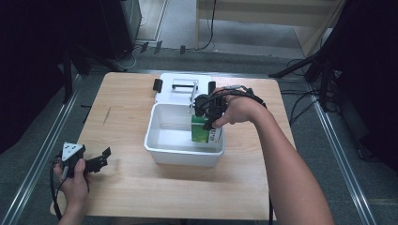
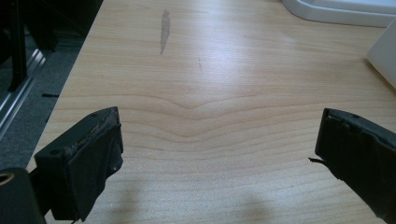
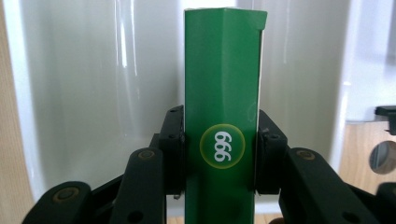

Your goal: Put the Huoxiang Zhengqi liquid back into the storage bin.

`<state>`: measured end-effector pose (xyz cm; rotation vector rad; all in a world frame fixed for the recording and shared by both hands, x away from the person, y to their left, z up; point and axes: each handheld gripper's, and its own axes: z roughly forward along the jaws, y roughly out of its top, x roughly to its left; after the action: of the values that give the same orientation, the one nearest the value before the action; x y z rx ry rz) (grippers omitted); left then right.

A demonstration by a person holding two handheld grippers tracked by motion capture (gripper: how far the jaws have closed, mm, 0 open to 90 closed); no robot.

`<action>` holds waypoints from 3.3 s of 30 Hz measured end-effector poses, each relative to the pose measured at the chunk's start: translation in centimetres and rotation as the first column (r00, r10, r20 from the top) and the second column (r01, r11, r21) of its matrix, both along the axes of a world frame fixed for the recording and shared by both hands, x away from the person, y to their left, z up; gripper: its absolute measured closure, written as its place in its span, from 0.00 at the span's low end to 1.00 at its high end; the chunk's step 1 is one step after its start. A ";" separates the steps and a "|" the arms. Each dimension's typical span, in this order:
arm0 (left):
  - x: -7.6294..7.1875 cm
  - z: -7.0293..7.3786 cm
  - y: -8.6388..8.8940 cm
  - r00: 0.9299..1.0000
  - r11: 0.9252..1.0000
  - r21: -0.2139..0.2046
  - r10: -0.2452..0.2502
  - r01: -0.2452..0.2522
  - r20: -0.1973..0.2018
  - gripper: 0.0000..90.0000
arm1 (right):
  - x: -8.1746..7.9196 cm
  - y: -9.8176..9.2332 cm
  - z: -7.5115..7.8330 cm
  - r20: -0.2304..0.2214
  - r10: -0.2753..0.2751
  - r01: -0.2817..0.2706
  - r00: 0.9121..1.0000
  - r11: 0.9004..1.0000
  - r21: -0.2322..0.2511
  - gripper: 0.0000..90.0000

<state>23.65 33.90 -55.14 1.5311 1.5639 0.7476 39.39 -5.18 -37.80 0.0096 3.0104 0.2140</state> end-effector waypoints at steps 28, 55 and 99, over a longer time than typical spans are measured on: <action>0.0 0.0 0.0 1.000 1.000 0.004 0.000 0.000 -0.001 0.02 | 0.1 -1.0 -0.6 -0.020 -0.071 0.072 0.997 0.996 0.052 0.48; 0.0 0.0 -0.1 1.000 1.000 0.006 0.004 -0.004 0.003 0.02 | -0.2 -7.7 2.3 -0.029 -0.564 0.498 0.825 0.701 0.511 0.00; -0.1 0.0 -0.1 1.000 1.000 0.016 0.003 -0.003 0.000 0.02 | -5.4 -24.3 -4.2 -0.063 -0.913 0.506 0.403 0.164 0.847 0.00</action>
<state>23.57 33.82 -55.11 1.5408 1.5638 0.7630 34.00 -29.52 -41.96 1.3129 1.7733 1.1606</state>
